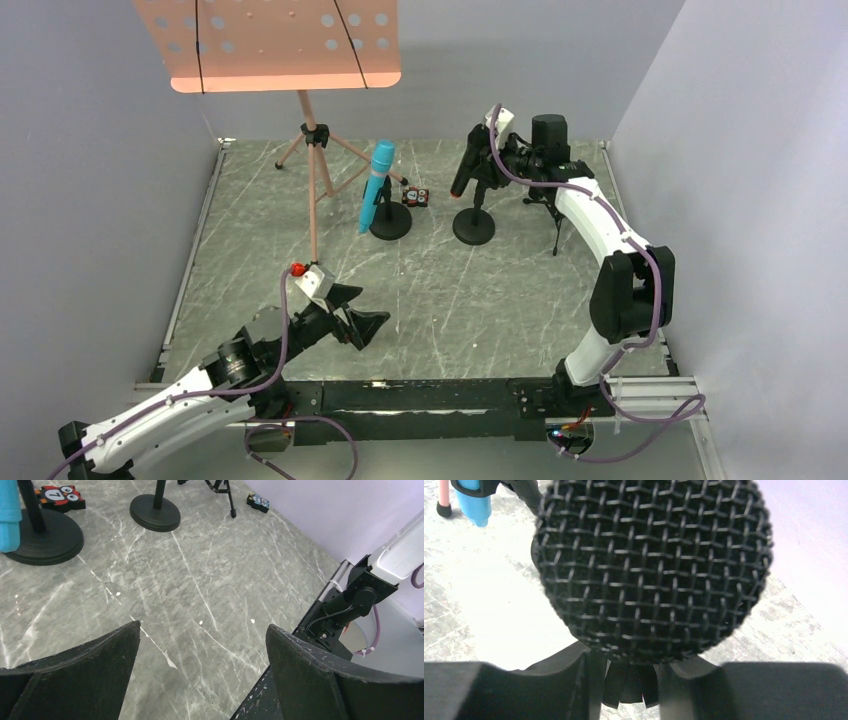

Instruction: Attach the microphones to the stand

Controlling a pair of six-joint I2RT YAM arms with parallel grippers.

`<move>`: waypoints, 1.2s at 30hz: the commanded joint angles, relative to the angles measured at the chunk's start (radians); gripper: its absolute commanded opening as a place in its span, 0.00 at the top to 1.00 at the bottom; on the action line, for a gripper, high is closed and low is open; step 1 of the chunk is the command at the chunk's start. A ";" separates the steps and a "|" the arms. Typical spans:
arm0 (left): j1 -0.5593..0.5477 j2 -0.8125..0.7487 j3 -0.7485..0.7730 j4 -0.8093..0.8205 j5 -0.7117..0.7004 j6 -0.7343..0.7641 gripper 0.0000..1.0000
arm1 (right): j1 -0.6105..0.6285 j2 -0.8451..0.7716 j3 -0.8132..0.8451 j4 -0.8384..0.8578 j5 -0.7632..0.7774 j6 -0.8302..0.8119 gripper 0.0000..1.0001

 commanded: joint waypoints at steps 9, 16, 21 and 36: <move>0.002 0.004 0.166 -0.197 -0.145 -0.027 0.01 | -0.091 -0.224 -0.094 0.069 -0.038 0.038 0.03; 0.090 0.175 0.402 -0.371 -0.138 0.059 0.01 | -0.174 -0.456 -0.165 -0.062 -0.007 0.051 0.00; 0.558 0.233 0.524 -0.405 0.233 0.136 0.01 | -0.311 -0.695 -0.244 -0.089 0.180 0.273 0.00; 1.075 0.256 0.671 -0.488 0.477 0.157 0.01 | -0.379 -0.966 -0.246 -0.302 0.761 0.582 0.00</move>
